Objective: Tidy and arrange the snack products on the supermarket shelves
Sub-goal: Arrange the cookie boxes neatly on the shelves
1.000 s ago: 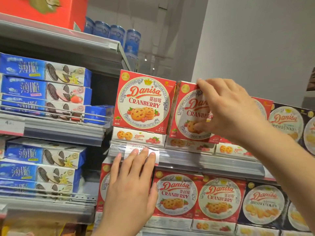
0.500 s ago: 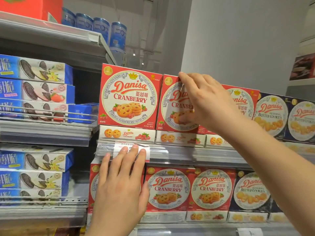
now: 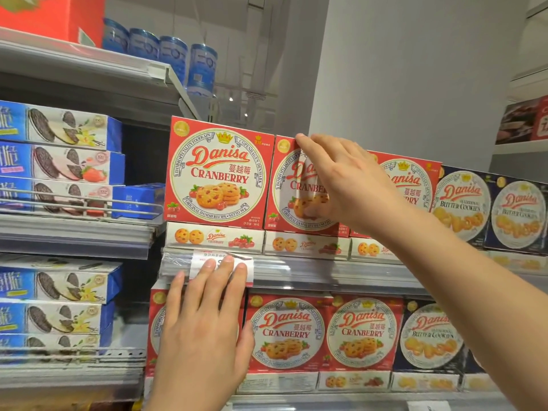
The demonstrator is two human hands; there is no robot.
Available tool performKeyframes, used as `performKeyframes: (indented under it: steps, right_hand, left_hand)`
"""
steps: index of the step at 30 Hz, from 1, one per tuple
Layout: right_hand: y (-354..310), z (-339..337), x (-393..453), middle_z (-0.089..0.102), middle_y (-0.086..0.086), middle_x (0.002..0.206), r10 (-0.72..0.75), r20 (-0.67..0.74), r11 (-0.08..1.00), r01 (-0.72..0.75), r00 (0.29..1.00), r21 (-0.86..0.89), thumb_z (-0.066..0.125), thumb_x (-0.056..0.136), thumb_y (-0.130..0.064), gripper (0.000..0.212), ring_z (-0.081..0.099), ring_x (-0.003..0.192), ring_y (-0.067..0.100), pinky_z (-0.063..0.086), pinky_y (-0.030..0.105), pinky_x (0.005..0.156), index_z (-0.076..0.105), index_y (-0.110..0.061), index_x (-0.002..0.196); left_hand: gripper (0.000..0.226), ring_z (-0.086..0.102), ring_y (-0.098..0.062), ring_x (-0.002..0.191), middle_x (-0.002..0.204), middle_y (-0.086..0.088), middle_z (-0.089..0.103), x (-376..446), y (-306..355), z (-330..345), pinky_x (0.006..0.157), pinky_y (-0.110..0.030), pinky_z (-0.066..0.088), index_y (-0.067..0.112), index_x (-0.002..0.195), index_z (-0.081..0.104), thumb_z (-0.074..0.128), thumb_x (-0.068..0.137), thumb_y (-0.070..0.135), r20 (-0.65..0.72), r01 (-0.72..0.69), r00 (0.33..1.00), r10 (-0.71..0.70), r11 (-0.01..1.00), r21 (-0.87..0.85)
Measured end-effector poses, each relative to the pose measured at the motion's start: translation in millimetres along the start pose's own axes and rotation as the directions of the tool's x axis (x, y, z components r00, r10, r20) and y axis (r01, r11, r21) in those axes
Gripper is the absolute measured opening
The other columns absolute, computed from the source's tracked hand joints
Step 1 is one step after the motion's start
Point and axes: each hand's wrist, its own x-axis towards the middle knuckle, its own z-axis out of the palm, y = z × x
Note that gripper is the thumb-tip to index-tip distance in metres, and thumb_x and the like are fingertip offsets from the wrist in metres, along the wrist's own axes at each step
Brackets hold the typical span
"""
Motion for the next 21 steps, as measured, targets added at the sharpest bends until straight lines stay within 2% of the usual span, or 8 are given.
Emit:
performKeyframes:
  steps: [8,12,14,18,21]
  right_hand:
    - [0.9,6.8,2.9,0.031,0.008,0.160,-0.009,-0.027,1.000,0.009,1.000,-0.022,0.083,0.074,-0.051,0.112,0.033,0.144,0.032,0.030,0.047,0.116,0.015,-0.026,0.159]
    - [0.4,5.7,-2.8,0.021,0.008,0.166,0.035,-0.020,0.999,-0.035,0.999,0.019,0.077,0.078,-0.057,0.108,0.022,0.152,0.031,0.021,0.048,0.122,0.012,-0.029,0.160]
    - [-3.4,6.0,-15.7,0.025,0.007,0.165,0.058,-0.099,0.996,-0.052,0.993,0.067,0.070,0.085,-0.057,0.095,0.025,0.151,0.030,0.024,0.048,0.122,0.019,-0.027,0.159]
    - [-29.1,26.4,-65.1,0.056,0.008,0.144,0.042,-0.355,0.974,0.041,0.934,0.224,0.062,0.095,-0.036,0.055,0.050,0.134,0.024,0.038,0.038,0.114,0.053,-0.011,0.143]
    - [-58.2,56.6,-105.7,0.061,0.008,0.137,0.021,-0.347,0.956,0.083,0.938,0.280,0.063,0.094,-0.028,0.046,0.055,0.129,0.025,0.044,0.042,0.109,0.061,-0.007,0.134]
  left_hand:
    - [0.072,0.043,-0.032,0.140,0.149,-0.006,0.049,-0.3,0.1,-1.9,0.117,-0.057,0.025,0.017,0.147,0.048,0.043,0.084,0.052,0.014,-0.001,1.000,0.001,1.000,-0.004]
    - [0.071,0.043,-0.031,0.140,0.148,-0.006,0.049,-0.2,-0.1,-2.7,0.116,-0.057,0.025,0.017,0.147,0.048,0.043,0.084,0.050,0.010,-0.004,1.000,0.004,1.000,-0.009]
    - [0.071,0.043,-0.031,0.140,0.149,-0.006,0.048,-0.5,-0.2,-3.7,0.117,-0.057,0.025,0.017,0.147,0.047,0.043,0.085,0.050,0.012,-0.008,1.000,0.008,1.000,-0.009]
    - [0.071,0.042,-0.031,0.141,0.151,-0.005,0.046,-1.1,-0.1,-6.6,0.117,-0.059,0.027,0.016,0.149,0.045,0.043,0.086,0.049,0.038,-0.008,0.999,0.008,1.000,-0.009]
    - [0.071,0.042,-0.032,0.141,0.151,-0.006,0.046,-0.9,-0.4,-8.5,0.116,-0.060,0.029,0.016,0.149,0.045,0.043,0.086,0.048,0.048,-0.013,0.999,0.013,1.000,-0.008]
